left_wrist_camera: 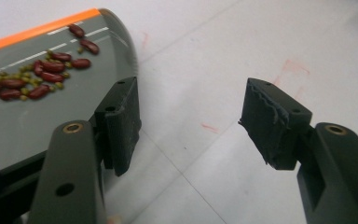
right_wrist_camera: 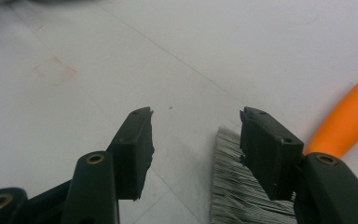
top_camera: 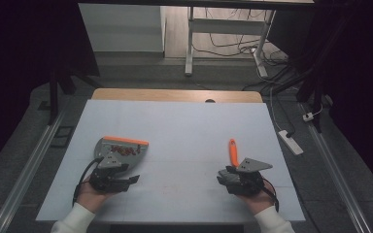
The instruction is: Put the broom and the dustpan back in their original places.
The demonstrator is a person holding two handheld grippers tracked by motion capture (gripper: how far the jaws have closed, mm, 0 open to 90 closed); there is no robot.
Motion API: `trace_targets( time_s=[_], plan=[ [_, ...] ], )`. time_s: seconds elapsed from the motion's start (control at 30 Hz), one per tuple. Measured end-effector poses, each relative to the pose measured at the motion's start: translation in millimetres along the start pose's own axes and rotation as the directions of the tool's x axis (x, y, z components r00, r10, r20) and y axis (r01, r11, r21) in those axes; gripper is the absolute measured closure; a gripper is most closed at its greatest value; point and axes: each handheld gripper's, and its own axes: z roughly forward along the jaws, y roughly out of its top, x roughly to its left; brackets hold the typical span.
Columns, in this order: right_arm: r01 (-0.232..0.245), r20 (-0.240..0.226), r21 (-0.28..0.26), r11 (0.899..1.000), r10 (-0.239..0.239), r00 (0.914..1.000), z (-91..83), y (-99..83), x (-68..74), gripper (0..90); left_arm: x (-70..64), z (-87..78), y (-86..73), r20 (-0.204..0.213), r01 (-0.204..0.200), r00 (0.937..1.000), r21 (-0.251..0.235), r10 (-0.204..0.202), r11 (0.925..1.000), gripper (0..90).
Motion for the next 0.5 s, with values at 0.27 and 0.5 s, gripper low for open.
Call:
trace_targets(
  time_s=[0.27,0.5],
  plan=[
    [0.024,0.005,-0.012,1.0,-0.024,0.9997,-2.1,-0.2,3.5,43.9,-3.8,1.0,-1.4,0.003,-0.014,0.9999,0.005,0.014,0.9999,38.0],
    [0.025,0.011,-0.03,0.999,-0.024,0.9996,-5.4,-0.7,1.4,43.9,-3.8,0.4,-1.7,0.001,-0.009,1.0,0.001,0.009,1.0,38.0]
  ],
)
